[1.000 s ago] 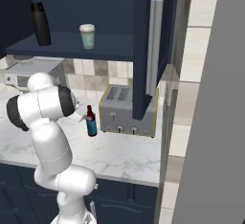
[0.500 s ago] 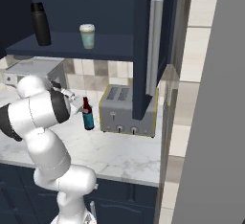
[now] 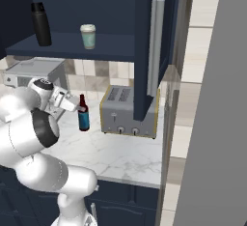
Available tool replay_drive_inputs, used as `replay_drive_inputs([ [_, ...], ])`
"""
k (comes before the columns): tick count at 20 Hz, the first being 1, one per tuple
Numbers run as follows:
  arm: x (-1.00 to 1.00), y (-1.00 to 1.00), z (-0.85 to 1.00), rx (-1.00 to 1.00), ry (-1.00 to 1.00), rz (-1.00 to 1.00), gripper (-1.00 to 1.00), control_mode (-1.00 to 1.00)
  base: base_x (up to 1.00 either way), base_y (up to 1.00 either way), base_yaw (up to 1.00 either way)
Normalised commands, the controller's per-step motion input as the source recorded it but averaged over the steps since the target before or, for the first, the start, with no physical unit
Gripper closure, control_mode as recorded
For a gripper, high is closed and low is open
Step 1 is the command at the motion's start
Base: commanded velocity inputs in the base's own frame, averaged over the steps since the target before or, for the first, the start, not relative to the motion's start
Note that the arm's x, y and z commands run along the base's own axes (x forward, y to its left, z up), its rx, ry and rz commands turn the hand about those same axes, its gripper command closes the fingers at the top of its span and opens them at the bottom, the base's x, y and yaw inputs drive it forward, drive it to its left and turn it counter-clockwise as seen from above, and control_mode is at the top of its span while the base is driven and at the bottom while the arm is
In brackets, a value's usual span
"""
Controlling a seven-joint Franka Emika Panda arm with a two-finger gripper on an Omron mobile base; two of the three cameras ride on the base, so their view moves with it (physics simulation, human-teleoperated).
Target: Sort all alcoholic drinks to one cabinet, and non-alcoholic drinks to the other.
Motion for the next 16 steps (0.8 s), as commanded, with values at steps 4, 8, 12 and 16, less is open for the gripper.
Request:
replay_drive_inputs([
  [4, -0.53, -0.14, 0.36, 0.15, 0.05, 0.23, 1.0, -1.0, 0.0, 0.0, 0.0],
  [8, -0.51, -0.11, 0.42, 0.18, 0.02, 0.26, 1.0, -1.0, 0.0, 0.0, 0.0],
  [12, -0.45, -0.1, 0.45, 0.19, 0.0, 0.27, 1.0, -1.0, 0.0, 0.0, 0.0],
  [16, -0.45, -0.08, 0.39, 0.16, 0.0, 0.25, 1.0, -1.0, 0.0, 0.0, 0.0],
])
